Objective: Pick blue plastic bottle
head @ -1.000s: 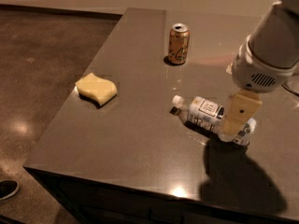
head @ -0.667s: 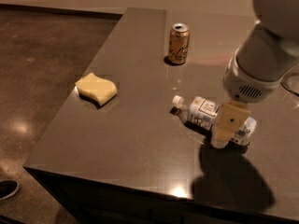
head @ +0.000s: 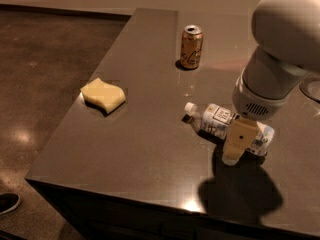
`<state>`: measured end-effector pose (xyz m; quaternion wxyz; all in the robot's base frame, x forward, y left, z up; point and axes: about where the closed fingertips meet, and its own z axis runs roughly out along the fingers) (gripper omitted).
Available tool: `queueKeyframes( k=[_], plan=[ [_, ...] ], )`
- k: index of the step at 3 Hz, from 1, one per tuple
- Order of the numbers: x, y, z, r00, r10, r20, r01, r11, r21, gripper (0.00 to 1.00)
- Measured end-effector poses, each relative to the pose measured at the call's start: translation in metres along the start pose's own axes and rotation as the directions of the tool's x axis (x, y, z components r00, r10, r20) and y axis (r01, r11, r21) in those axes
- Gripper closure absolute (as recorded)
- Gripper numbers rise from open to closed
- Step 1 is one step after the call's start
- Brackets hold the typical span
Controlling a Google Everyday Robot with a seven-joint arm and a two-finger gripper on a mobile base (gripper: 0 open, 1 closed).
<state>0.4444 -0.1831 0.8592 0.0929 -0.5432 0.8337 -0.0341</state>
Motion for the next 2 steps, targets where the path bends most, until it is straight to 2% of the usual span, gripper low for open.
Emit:
queueKeyframes(
  k=[2],
  plan=[
    [0.0007,-0.001,0.0058,1.0,0.014,-0.028,-0.015,0.9989,-0.044,0.41]
  ],
)
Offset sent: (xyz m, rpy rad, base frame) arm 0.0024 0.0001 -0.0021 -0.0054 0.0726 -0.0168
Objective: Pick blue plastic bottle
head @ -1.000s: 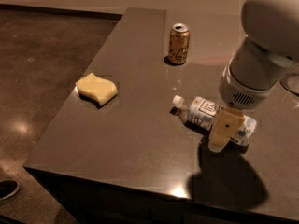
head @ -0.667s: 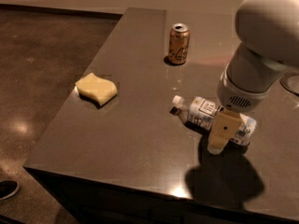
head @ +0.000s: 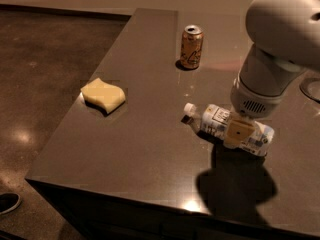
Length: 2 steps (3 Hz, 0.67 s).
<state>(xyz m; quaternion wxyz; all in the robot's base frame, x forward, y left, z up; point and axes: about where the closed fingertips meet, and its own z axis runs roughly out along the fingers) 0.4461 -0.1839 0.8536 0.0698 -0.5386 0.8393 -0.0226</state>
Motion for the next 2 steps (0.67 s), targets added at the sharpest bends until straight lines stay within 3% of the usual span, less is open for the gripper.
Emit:
queueKeyframes(
  k=[1,2],
  plan=[
    [-0.007,-0.001,-0.01,1.0,-0.008,0.01,0.008,1.0,-0.002,0.65],
    [-0.021,-0.003,-0.04,0.998,-0.009,0.059,0.009,1.0,0.001,0.88]
  ],
)
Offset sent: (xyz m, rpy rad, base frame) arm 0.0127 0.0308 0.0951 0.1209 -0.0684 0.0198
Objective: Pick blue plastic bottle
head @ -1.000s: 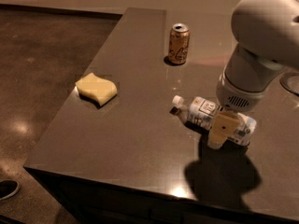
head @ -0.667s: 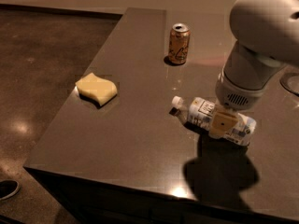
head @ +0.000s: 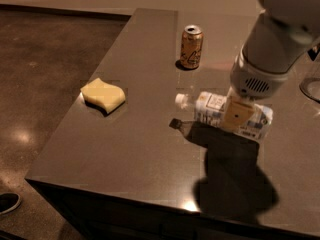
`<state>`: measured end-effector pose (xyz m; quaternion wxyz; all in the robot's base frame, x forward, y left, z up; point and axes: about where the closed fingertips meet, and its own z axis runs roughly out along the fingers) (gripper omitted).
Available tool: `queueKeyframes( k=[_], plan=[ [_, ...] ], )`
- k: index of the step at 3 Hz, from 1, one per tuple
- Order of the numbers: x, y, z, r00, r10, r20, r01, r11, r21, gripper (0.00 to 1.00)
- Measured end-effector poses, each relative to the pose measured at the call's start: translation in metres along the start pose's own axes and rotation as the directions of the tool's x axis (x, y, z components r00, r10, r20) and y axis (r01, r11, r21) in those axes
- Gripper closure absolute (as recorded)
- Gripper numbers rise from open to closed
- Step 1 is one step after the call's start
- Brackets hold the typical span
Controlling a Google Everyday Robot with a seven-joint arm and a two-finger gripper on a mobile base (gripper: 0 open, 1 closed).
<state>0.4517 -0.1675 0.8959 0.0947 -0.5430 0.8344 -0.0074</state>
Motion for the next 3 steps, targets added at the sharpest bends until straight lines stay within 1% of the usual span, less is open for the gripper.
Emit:
queueKeyframes(
  k=[1,2,3],
  plan=[
    [-0.02,-0.002,-0.036,0.997,0.003,0.073,-0.002,0.9999,-0.014,1.0],
    [-0.049,-0.007,-0.083,0.985,0.0,0.173,0.006,0.9993,-0.037,1.0],
    [-0.053,-0.009,-0.087,0.982,-0.002,0.187,0.006,0.9997,-0.022,1.0]
  ],
)
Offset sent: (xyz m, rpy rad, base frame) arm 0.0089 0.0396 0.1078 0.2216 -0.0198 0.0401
